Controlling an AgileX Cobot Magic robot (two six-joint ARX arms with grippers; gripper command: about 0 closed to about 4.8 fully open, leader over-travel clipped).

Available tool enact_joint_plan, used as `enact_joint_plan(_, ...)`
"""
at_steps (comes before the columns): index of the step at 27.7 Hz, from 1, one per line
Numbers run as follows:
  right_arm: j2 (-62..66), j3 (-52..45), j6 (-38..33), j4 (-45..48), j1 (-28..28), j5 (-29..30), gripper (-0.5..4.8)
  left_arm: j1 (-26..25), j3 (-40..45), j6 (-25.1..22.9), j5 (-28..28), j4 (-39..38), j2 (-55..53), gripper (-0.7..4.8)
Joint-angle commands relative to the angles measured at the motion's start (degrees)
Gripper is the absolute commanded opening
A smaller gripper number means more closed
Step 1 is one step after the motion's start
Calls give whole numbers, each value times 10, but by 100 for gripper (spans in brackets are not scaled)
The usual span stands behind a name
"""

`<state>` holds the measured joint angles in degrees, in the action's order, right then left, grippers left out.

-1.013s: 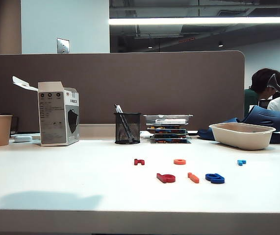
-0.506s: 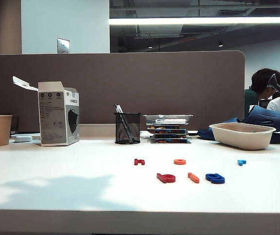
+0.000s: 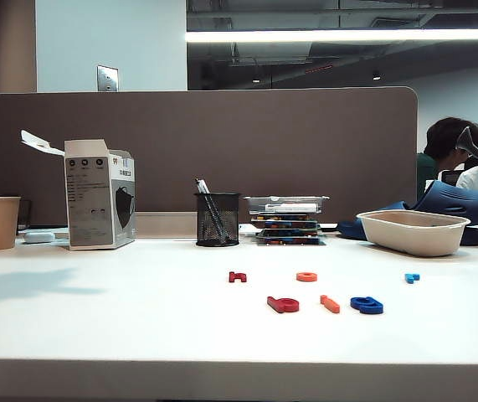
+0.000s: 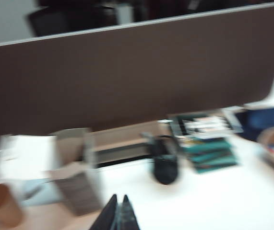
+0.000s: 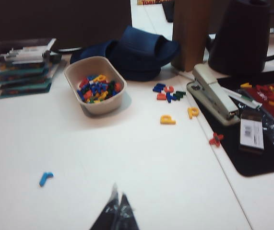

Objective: Select the appropriate letters from the row of letter magnets placed on the table to arrange into the word "big".

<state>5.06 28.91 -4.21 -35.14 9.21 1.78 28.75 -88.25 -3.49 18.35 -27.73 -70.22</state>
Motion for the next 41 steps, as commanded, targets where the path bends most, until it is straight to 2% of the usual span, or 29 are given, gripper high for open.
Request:
enact_joint_plan(1,-2,-3,-21,23,0,26,-6,-66,-2,-6,-38,13,17,-5)
enact_joint_plan(5,-2,-19,-52,34,0,34,-6,-158,-2,-6,-85,11,32,-5)
enact_joint_plan(8,-3,-36,-53,63,0,36,-6,-251,-2,-6,-132,-2,54,-5)
enact_joint_plan(12,-3,-58,-53,90,-1,45,-6,-322,8,7,-132,-18,96,-6)
enact_joint_plan(16,-3,-79,-53,109,0,45,-6,-320,42,5,-134,-27,150,-5)
enact_joint_plan(24,-4,-125,-52,149,-3,47,-6,-252,161,15,-126,-35,294,-5)
enact_joint_plan(33,-4,-184,-32,230,-3,76,-6,-252,283,20,-117,-17,439,-5)
enact_joint_plan(38,-5,-206,-8,262,-3,84,-6,-252,411,20,-118,42,547,-5)
enact_joint_plan(41,-5,-219,-3,283,-3,86,-6,-252,459,21,-122,61,581,-5)
